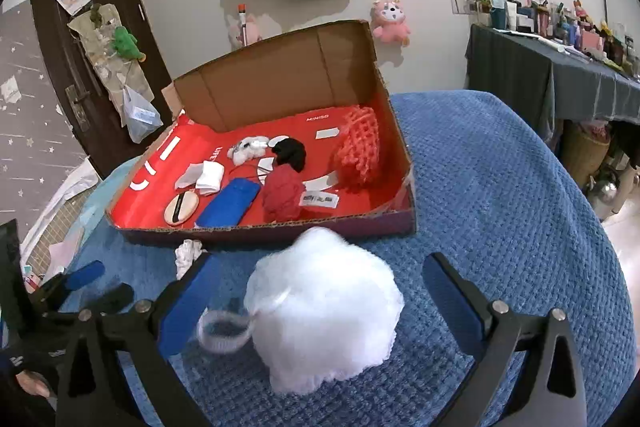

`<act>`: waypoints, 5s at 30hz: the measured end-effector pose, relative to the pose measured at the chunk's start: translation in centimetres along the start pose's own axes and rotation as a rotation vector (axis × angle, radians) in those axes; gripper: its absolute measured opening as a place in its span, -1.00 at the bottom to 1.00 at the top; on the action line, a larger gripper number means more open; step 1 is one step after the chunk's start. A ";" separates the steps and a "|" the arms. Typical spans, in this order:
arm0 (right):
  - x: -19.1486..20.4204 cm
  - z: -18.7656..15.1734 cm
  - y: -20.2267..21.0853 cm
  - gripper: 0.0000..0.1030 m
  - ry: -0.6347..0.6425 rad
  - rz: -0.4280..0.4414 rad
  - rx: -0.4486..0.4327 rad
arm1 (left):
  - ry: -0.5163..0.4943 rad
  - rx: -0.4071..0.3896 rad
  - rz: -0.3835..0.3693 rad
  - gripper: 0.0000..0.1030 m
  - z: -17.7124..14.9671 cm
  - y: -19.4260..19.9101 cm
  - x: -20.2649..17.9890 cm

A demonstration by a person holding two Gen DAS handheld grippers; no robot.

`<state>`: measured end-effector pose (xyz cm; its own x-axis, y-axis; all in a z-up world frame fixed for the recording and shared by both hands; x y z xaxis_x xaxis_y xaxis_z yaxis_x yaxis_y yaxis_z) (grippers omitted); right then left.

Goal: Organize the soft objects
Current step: 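Grasp the white rope toy with the left tool while the right tool grasps the mesh puff, then carry the rope toy and mesh puff into the box and open both tools, then withdraw both tools up from the box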

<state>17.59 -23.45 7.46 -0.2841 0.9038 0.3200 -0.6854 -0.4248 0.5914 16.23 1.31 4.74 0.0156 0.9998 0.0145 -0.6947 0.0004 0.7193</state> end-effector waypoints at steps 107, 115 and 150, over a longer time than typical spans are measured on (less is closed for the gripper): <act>-0.5 17.5 -22.8 0.17 0.174 -0.131 0.379 | -0.121 0.283 0.039 -0.57 19.6 -19.8 1.6; -0.9 17.9 -22.7 0.27 0.165 -0.126 0.381 | -0.117 0.271 0.014 -0.55 20.0 -19.1 2.6; 3.0 18.8 -15.3 0.62 0.168 -0.162 0.265 | -0.080 0.100 -0.014 0.29 19.3 -9.4 2.9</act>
<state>39.82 -15.18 13.36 -0.3074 0.9470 0.0930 -0.5394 -0.2539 0.8029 36.67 3.82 11.45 0.0853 0.9947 0.0567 -0.6190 0.0083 0.7854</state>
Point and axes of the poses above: each gripper's, at about its wrist camera, not at the fingertips, and y roughly against the way its jaws point, x to its left, z to its top, the point moved 3 cm from there along -y, roughly the way its jaws point, and after that the axes turned 7 degrees about z, right-handed, at the moved point
